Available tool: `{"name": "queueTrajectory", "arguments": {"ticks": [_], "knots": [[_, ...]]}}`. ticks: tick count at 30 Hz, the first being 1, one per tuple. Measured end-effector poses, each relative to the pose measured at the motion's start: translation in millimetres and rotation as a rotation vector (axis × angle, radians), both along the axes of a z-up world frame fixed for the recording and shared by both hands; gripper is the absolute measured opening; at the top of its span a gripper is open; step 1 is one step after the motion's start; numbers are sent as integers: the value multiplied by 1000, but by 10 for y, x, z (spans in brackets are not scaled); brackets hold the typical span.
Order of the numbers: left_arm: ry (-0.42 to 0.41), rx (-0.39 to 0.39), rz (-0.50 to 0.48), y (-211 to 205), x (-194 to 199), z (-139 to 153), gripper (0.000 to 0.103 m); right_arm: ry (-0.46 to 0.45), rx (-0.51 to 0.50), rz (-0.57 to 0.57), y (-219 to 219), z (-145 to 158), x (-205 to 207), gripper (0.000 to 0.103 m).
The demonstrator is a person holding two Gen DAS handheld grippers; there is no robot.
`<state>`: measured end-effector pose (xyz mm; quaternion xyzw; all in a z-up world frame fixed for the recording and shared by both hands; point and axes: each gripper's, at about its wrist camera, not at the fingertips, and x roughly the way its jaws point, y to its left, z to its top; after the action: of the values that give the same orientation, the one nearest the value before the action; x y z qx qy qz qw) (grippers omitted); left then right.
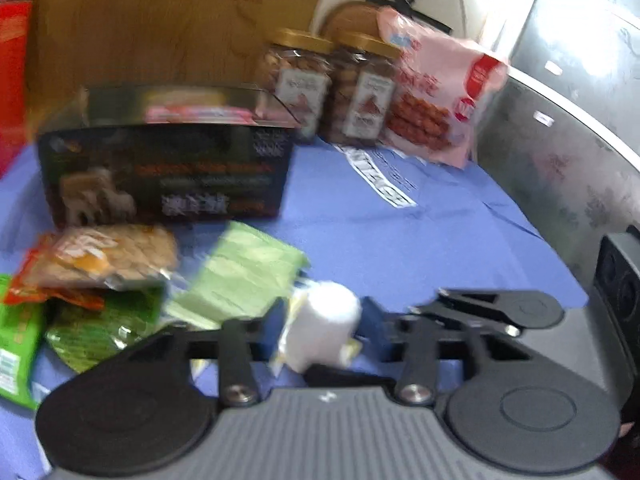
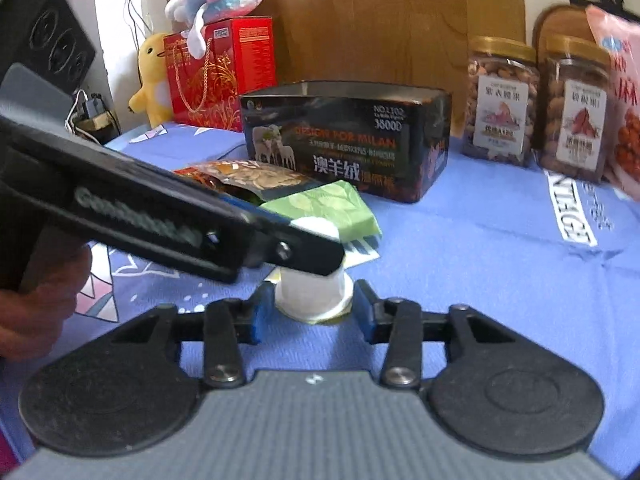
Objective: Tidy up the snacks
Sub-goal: 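Grasp the white cup with the left gripper, then lower the white cup into the tin box and open the left gripper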
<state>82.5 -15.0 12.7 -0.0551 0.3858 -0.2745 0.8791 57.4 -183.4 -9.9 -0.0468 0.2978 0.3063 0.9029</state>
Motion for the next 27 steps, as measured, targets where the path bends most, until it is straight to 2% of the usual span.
{"name": "queueTrajectory", "arguments": {"ticks": [3,7,10,13,17,21,24,27], "knots": [[-21,-4,-8,19,-75,84,37,-51,-26,3,59,61,-95,36],[-89,-61,-27,186,-181,382,37,-144,0,27,29,303,-193,36],[-151,-87,9,306,-17,663,38,-222,15,32,123,537,-6,36],[-195,-97,73,409,362,886,38,-275,30,17,310,715,326,36],[-156,-82,147,467,1000,926,37,-261,8,-13,607,756,916,36],[-55,-59,190,491,1430,717,40,-223,-64,-44,808,607,1267,37],[-7,-45,193,522,1479,607,46,-222,-65,-69,788,572,1299,39],[-51,-95,187,768,1244,699,48,-231,1,-67,659,648,1134,40]]}}
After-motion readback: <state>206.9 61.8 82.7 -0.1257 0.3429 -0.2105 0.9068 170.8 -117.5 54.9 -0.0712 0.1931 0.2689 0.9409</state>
